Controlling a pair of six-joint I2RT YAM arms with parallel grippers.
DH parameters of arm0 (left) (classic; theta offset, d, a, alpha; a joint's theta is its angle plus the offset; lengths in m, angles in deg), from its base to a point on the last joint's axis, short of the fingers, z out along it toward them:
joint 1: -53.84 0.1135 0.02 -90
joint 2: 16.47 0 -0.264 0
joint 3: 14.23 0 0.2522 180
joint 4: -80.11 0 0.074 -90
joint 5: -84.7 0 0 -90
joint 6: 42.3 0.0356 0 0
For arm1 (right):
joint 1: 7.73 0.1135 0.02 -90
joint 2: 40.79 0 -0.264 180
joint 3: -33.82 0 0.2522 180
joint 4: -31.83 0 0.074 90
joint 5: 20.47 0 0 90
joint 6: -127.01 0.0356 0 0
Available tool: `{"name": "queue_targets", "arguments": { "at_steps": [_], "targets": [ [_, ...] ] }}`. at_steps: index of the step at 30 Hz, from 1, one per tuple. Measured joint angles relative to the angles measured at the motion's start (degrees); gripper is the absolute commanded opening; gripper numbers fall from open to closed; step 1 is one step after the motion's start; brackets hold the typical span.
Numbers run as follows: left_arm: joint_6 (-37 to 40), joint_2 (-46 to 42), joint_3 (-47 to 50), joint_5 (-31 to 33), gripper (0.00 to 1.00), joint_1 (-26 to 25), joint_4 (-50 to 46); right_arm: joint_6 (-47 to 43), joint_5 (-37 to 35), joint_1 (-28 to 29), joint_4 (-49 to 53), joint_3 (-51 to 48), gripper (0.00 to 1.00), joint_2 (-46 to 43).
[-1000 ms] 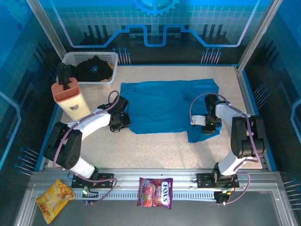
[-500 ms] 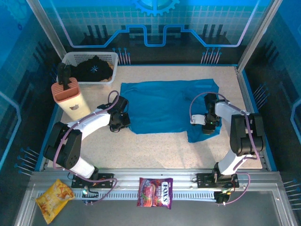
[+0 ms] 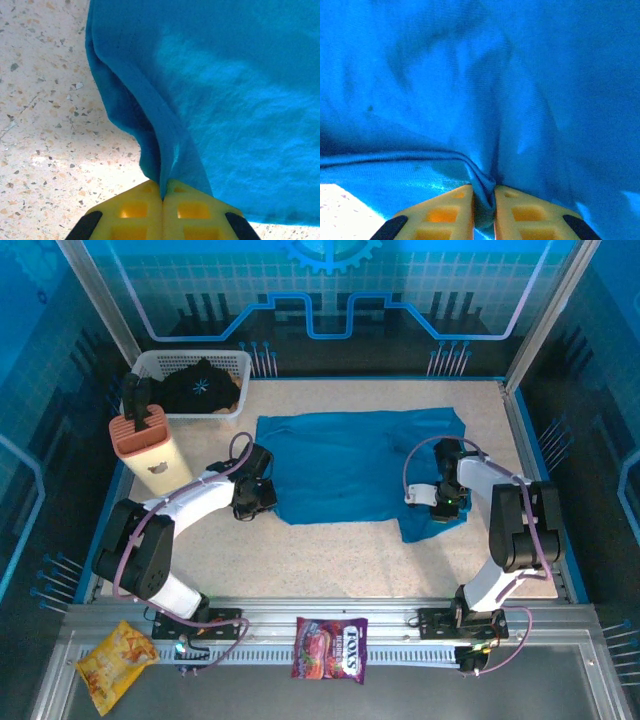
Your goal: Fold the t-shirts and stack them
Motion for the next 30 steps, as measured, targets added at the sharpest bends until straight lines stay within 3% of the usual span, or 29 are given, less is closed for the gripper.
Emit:
{"name": "queue_targets", "arguments": {
  "at_steps": [4,12,20,30],
  "targets": [
    [0.0,0.0,0.5,-0.3,0.0,0.1,0.3,0.0,-0.5,0.1,0.0,-0.1,0.19,-3.7],
    [0.0,0.0,1.1,-0.9,0.0,0.1,0.9,0.2,-0.5,1.6,0.1,-2.8,0.06,-11.0],
    [0.0,0.0,2.4,-1.3,0.0,0.1,1.3,0.5,-0.7,3.6,3.1,-3.7,0.07,-11.9],
    [0.4,0.0,2.5,-1.3,0.0,0.1,1.5,5.9,-3.7,9.8,10.3,-11.0,0.24,-20.2]
  ]
}}
